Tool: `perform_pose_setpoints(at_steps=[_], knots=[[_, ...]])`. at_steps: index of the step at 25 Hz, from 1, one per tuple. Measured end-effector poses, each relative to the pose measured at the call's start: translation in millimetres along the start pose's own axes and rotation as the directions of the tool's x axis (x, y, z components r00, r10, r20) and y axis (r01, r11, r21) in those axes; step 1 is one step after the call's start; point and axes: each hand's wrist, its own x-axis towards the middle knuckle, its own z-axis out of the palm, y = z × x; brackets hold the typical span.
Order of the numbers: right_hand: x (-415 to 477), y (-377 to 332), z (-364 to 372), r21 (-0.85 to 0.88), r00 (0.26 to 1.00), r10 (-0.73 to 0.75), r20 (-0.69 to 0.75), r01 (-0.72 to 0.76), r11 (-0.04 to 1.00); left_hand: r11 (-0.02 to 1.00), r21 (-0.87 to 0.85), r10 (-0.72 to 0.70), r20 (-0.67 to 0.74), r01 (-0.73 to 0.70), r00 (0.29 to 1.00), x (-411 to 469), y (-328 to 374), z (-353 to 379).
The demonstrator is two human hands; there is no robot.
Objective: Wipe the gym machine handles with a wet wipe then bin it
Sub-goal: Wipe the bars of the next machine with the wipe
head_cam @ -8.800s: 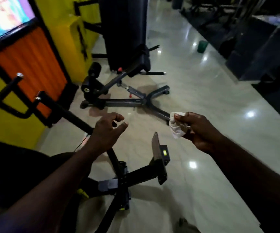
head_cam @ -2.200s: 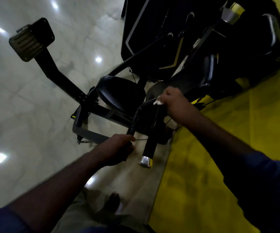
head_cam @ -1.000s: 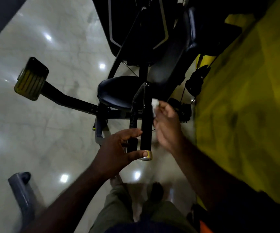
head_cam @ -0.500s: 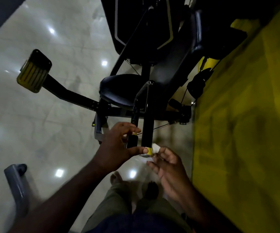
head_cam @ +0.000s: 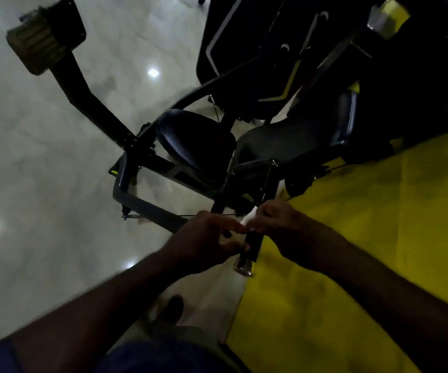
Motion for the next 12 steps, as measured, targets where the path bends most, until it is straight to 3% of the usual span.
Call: perform_pose_setpoints(at_steps=[2,6,12], knots=[[22.5,9.9,-32.3,-0.148,0.991,-0.06,0.118,0.077,0.986,1.0,0.015,0.016,0.022,-0.016,1.0,7.3,-6.7,-8.3],[97.7,76.5,-77.5,-0.307,0.965,0.169,0.2,-0.102,0.946,1.0,0.028,0.009,0.013,-0.009,1.0,19.6,-26.5,-17.6],[98.5,60.9,-100.1,-0.224,0.916,0.169,0.363,-0.09,0.97,0.999,-0.002,-0.032,-0.062,0.032,0.998,28.2,-56.8,-21.4]])
